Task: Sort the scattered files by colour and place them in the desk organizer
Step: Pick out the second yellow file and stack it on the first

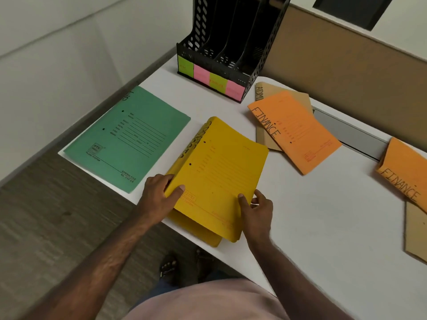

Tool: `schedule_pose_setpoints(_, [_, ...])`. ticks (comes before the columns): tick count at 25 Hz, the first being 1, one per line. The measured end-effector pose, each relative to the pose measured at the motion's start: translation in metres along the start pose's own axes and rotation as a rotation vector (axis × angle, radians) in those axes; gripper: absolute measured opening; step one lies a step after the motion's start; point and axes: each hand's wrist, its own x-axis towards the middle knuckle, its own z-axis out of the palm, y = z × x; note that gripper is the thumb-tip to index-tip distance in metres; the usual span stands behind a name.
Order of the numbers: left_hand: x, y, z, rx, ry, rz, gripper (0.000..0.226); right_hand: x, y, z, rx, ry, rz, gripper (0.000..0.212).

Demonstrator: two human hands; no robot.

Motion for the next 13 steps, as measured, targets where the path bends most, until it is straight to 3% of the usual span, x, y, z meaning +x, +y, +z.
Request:
schedule_pose_setpoints(7, [0.002,-0.018,-0.017,0.067,0.016,0.037,0.081,-0.026,0.0,0.021,-0.032,-0.009,0.07,0.062])
schedule_pose_setpoints(10, [0.002,-0.028,-0.017,0.071,0.033,0.078,0.075,-0.036,0.001,0.027,-0.041,-0.02,0.047,0.052])
schedule_pose_setpoints(13, [0.001,-0.036,-0.015,0.047,0.04,0.109,0.064,-0.037,0.0,0.028,-0.052,-0.004,0.061,0.062])
